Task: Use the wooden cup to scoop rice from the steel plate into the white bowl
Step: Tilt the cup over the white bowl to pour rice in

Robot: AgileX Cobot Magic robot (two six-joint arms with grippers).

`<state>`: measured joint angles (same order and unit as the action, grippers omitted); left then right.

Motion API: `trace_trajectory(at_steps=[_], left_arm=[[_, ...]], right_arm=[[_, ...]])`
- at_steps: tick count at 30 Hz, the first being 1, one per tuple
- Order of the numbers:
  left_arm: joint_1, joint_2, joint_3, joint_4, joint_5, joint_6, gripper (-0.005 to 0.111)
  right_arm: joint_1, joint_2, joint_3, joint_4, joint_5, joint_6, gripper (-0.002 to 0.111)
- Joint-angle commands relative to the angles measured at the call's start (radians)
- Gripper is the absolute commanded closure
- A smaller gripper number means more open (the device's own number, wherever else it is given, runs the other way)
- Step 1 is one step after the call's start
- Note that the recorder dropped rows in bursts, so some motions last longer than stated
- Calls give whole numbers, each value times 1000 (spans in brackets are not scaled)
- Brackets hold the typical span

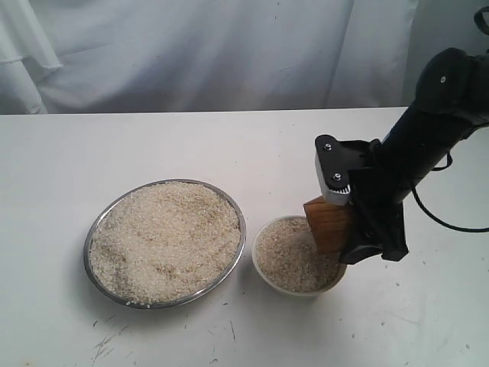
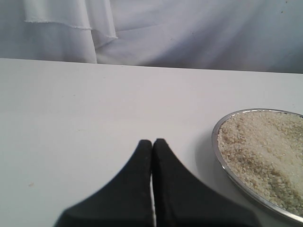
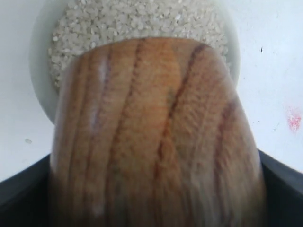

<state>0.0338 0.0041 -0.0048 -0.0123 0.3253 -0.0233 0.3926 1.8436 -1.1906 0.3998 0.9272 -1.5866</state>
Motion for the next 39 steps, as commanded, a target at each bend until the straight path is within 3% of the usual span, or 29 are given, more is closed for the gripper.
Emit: trace_trajectory(at_steps=[1,39], left_arm=[[-3,-4,5,0,-6,0,107],[-3,-4,5,0,-6,0,107]], right_arm=[[39,-14,3,-15,-27,29,108],[184,-61,3,-292,-59,253,108]])
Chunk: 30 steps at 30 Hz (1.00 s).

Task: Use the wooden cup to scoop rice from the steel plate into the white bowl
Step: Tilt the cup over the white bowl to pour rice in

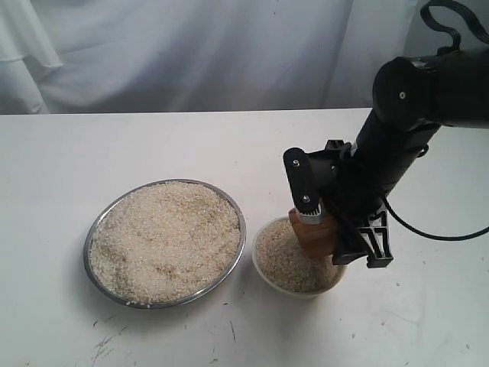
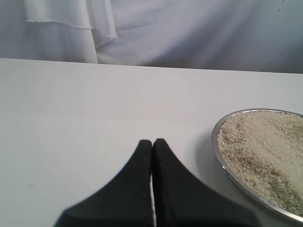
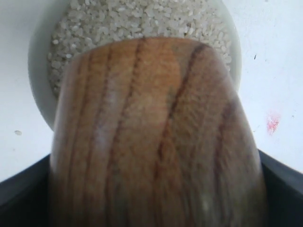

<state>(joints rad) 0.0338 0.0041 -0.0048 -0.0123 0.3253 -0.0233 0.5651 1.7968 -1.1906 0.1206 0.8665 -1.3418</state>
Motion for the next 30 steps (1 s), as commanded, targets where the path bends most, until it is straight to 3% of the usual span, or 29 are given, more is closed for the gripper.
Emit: trace_trajectory(at_steps=[1,17,30], left_arm=[[-3,-4,5,0,-6,0,107],[-3,-4,5,0,-6,0,107],[-3,-4,5,0,-6,0,107]], right_arm=[[13,-14,3,-13,2,8,108],[13,-45,-48,-39,57,36,108],[96,-45,-48,-213,60,124,108]])
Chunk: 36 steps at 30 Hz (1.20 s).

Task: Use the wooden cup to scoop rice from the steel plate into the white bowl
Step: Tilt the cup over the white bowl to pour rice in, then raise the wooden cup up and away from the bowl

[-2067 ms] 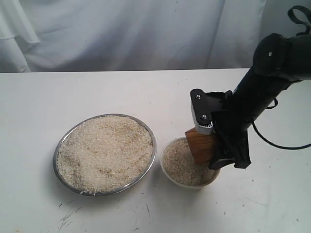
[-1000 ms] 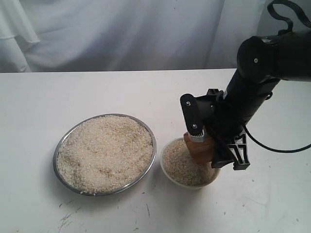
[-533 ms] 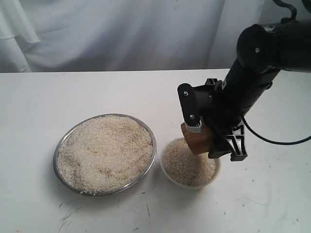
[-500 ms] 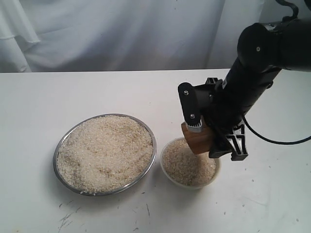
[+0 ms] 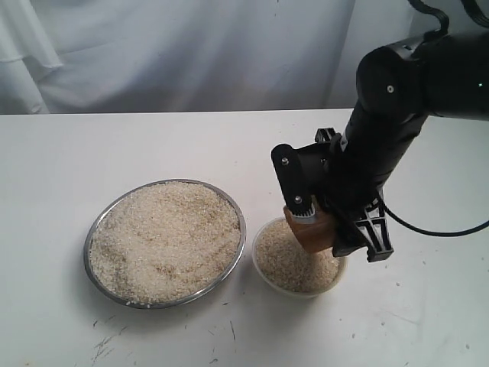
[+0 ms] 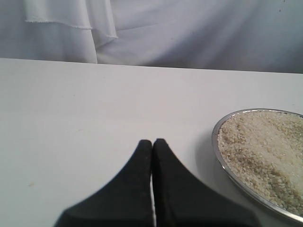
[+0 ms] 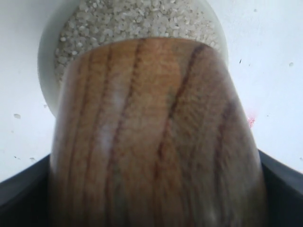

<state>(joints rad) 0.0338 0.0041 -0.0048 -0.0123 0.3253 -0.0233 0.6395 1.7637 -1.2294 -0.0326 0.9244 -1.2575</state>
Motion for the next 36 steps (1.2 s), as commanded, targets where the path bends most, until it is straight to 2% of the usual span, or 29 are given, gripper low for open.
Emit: trace_trajectory(at_steps=[1,6,24,31,36], left_arm=[[-3,-4,5,0,-6,0,107],[-3,-4,5,0,-6,0,107],[-3,-4,5,0,-6,0,107],[-3,-4,5,0,-6,0,107],[-3,-4,5,0,-6,0,107]], right_arm=[[24,-12,-9,-72,2,53,108],[47,-24,-9,-151,0,104,108],[47,-64,-9,-150,4,106,108],[-12,-68,-9,-54,-16,79,108],[-101,-73,-9,62,-53,38,108]])
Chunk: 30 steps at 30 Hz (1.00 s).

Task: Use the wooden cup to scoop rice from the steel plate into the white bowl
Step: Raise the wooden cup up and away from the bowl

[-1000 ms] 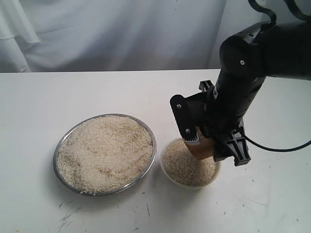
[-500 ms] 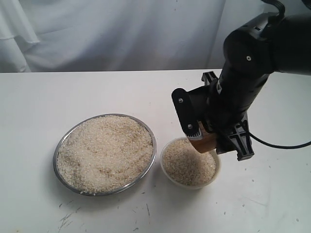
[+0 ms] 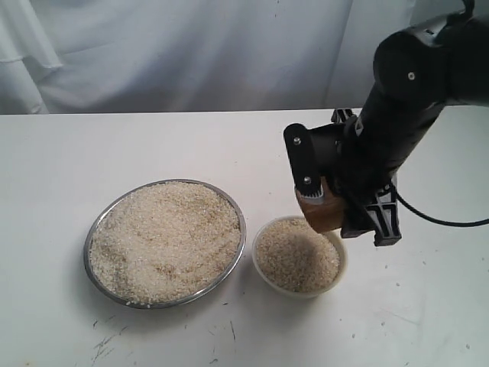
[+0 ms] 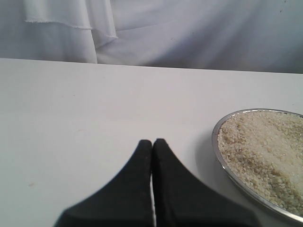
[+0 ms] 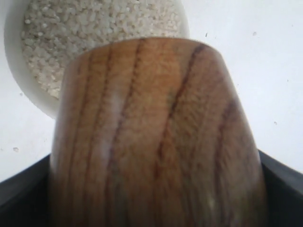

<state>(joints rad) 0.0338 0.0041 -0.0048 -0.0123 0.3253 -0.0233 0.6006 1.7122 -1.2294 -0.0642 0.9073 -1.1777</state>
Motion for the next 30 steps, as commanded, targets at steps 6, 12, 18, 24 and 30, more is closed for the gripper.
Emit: trace_trajectory(at_steps=[6,12,18,24,30], left_arm=[[-3,-4,5,0,-6,0,107],[-3,-4,5,0,-6,0,107],[-3,-4,5,0,-6,0,107],[-3,-4,5,0,-6,0,107],[-3,-4,5,0,-6,0,107]], right_arm=[[-175,-26,-9,330,-125,-124,108],[-275,-26,-9,614,-205,-250,108],[-365,3,-6,1039,-225,-497,108],[-411,60,-6,1262,-211,-645,108],[-465,143,-6,1582,-71,-829,108]])
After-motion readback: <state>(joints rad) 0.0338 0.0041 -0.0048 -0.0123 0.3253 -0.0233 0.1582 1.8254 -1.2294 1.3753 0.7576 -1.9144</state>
